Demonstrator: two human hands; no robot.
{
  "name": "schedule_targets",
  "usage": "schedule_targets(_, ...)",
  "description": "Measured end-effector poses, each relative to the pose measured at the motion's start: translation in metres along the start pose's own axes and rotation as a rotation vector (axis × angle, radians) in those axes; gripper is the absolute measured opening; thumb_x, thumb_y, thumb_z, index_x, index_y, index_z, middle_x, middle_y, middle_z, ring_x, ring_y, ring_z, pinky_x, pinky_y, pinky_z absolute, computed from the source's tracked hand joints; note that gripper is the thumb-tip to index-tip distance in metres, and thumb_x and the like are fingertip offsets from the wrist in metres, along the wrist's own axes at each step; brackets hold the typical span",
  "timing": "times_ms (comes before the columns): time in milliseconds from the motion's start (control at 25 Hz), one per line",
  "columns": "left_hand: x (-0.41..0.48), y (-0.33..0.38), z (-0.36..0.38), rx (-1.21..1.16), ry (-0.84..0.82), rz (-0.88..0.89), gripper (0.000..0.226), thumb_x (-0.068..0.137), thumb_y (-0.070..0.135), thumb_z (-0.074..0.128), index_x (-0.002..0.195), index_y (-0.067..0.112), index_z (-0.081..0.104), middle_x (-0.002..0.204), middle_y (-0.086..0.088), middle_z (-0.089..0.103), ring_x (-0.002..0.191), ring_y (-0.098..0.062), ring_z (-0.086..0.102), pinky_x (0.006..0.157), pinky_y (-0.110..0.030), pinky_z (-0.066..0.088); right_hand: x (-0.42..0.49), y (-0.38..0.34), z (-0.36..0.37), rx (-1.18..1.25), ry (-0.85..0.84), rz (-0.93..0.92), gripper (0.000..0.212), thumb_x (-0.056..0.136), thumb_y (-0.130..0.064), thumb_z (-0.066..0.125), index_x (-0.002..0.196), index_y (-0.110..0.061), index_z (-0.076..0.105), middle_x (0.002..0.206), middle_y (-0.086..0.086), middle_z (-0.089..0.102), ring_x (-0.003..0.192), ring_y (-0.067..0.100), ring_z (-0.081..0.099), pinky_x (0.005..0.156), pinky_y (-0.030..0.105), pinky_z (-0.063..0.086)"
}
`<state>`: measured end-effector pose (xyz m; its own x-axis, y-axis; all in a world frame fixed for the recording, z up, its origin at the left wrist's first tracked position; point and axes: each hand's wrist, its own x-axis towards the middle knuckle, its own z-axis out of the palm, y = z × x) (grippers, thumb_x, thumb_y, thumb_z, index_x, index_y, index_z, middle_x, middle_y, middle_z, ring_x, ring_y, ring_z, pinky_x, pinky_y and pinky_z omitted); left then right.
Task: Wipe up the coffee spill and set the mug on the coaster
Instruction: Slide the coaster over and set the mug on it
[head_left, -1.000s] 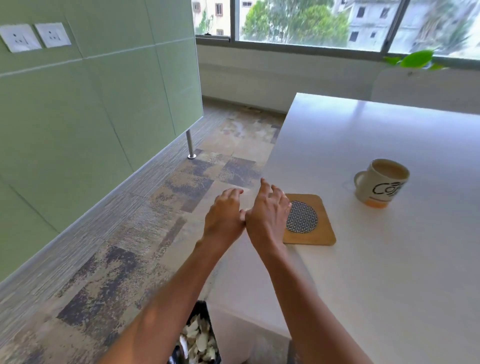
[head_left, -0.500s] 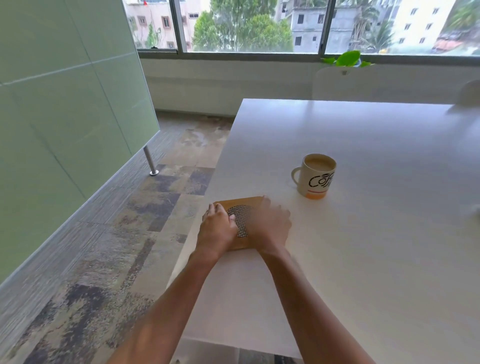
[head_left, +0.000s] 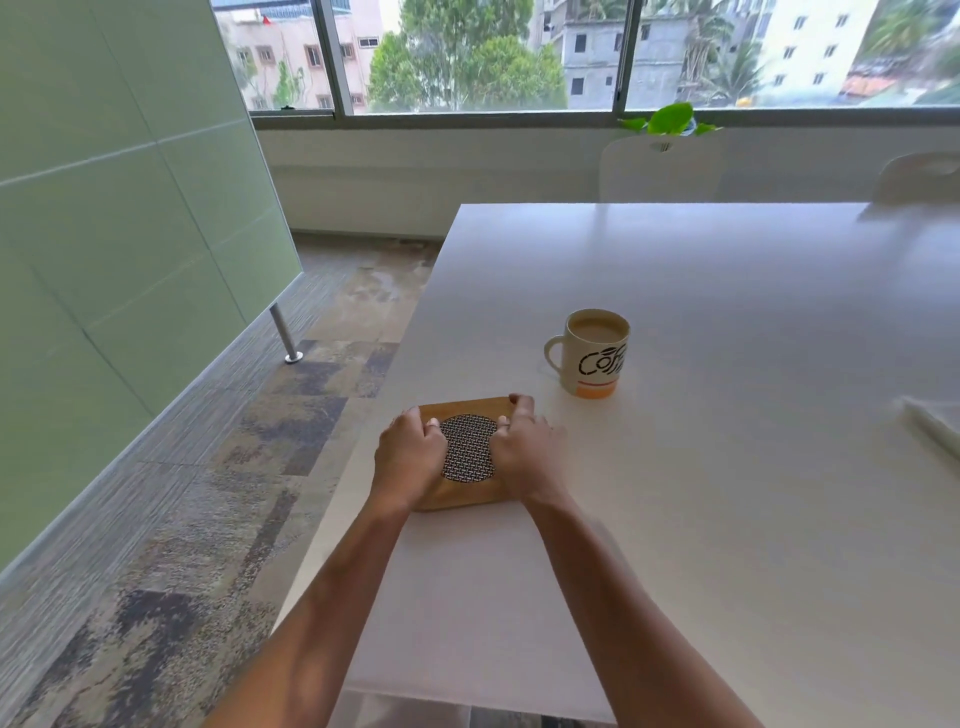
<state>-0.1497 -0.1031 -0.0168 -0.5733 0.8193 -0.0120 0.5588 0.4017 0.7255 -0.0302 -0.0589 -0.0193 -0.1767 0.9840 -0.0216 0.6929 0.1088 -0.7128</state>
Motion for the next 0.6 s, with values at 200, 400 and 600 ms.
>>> schedule_targets(200, -0.017, 0.029, 0.019, -0.164, -0.081, 0.026, 0.036, 0.101, 0.024, 0.040, 0.126, 0.006, 0.060, 0.123, -0.012, 0.066, 0.116, -0.028, 0.060, 0.100, -0.039, 0.047, -0.016, 0.027, -0.049, 0.145, 0.080, 0.002, 0.043, 0.099, -0.013, 0.033, 0.142, -0.009, 0.035, 0.124, 0.016, 0.059, 0.124, 0.033, 0.041, 0.107, 0.043, 0.026)
schedule_targets(400, -0.040, 0.059, 0.045, -0.294, -0.175, 0.040, 0.023, 0.103, 0.018, 0.039, 0.105, 0.013, 0.062, 0.101, 0.000, 0.065, 0.095, -0.015, 0.059, 0.081, -0.027, 0.042, -0.025, 0.065, -0.086, 0.255, 0.170, 0.058, 0.037, 0.101, -0.019, 0.033, 0.137, -0.017, 0.039, 0.091, 0.001, 0.049, 0.119, 0.035, 0.047, 0.104, 0.050, 0.040)
schedule_targets(600, -0.049, 0.081, 0.072, -0.347, -0.262, 0.101, 0.030, 0.101, 0.021, 0.038, 0.112, 0.014, 0.066, 0.104, -0.005, 0.072, 0.098, -0.020, 0.067, 0.094, -0.044, 0.055, -0.024, 0.098, -0.119, 0.244, 0.251, 0.162, 0.033, 0.100, -0.023, 0.035, 0.133, -0.020, 0.042, 0.099, 0.004, 0.055, 0.115, 0.032, 0.052, 0.099, 0.050, 0.045)
